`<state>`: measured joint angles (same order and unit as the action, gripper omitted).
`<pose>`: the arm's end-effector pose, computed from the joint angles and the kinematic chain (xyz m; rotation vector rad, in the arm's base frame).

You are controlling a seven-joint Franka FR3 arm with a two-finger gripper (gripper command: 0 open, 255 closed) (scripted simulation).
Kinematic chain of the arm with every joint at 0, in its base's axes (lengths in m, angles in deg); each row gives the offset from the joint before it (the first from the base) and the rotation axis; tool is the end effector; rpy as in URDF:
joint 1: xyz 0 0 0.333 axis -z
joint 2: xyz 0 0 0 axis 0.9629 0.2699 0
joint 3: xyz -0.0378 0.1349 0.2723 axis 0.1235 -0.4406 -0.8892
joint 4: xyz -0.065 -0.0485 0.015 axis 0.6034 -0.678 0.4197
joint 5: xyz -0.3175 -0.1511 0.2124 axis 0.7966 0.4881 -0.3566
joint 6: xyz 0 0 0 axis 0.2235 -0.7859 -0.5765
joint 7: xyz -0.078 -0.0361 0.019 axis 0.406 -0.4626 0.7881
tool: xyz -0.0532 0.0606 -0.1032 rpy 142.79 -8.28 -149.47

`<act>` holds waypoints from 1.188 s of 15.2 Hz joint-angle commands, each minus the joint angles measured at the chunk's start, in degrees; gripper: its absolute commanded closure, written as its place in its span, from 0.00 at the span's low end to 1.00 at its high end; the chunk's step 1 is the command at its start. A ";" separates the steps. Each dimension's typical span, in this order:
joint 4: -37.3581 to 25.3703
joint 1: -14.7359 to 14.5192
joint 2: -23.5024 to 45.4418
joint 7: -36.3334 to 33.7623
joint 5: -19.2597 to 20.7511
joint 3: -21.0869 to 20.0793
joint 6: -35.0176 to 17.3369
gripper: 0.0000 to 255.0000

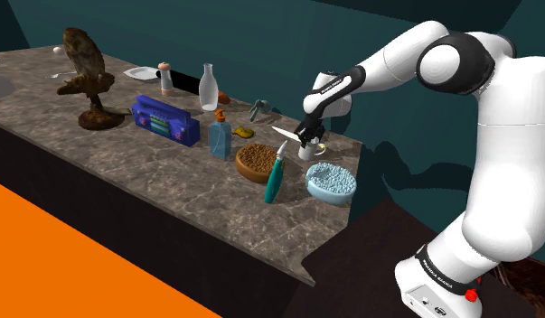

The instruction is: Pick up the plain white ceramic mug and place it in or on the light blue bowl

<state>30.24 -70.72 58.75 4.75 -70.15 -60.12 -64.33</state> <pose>0.6383 -0.1114 0.1714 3.1266 -0.0402 0.1028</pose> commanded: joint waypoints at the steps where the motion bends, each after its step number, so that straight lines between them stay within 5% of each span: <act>1: 0.00 0.00 0.00 0.00 0.00 0.00 -0.01 1.00; 18: -1.04 -0.70 -8.24 -0.95 1.47 0.97 9.22 1.00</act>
<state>29.19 -71.33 50.95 3.93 -68.77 -59.18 -55.54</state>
